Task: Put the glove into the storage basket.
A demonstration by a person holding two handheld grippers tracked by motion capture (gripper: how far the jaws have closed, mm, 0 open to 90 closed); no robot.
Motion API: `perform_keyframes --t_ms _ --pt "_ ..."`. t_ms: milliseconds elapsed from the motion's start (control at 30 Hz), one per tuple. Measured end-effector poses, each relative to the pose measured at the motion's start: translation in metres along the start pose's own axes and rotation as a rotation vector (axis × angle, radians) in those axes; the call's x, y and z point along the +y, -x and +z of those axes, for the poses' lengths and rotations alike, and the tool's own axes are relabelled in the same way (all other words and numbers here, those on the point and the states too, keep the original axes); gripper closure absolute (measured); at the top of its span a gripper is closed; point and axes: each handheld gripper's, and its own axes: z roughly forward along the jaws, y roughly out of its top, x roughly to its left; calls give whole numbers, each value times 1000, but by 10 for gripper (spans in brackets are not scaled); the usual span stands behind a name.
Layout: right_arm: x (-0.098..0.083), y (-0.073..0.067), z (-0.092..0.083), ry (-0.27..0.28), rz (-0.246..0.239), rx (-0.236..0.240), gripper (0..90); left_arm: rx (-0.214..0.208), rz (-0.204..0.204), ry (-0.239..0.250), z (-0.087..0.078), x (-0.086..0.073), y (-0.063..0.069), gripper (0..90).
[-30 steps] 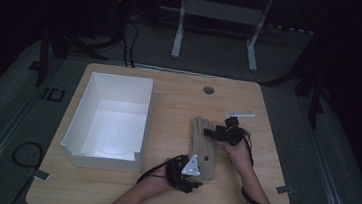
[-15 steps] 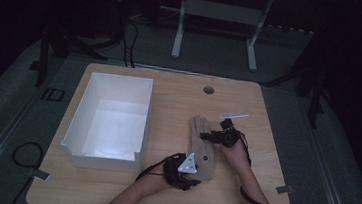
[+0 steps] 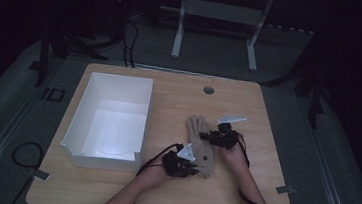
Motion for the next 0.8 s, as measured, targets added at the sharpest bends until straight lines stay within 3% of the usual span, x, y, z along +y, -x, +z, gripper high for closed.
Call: perform_keyframes --t_ms 100,267,667,800 --pt "-1 1 -1 12 13 9 731 -24 -30 1 -1 0 -4 822" --pt "0 1 -4 15 17 12 734 -25 -21 5 -1 0 -2 829" --pt "13 -8 -24 42 2 33 739 -11 64 -46 -9 23 11 830" --pt "18 -9 -33 59 5 30 738 -9 70 -36 -14 28 13 830"
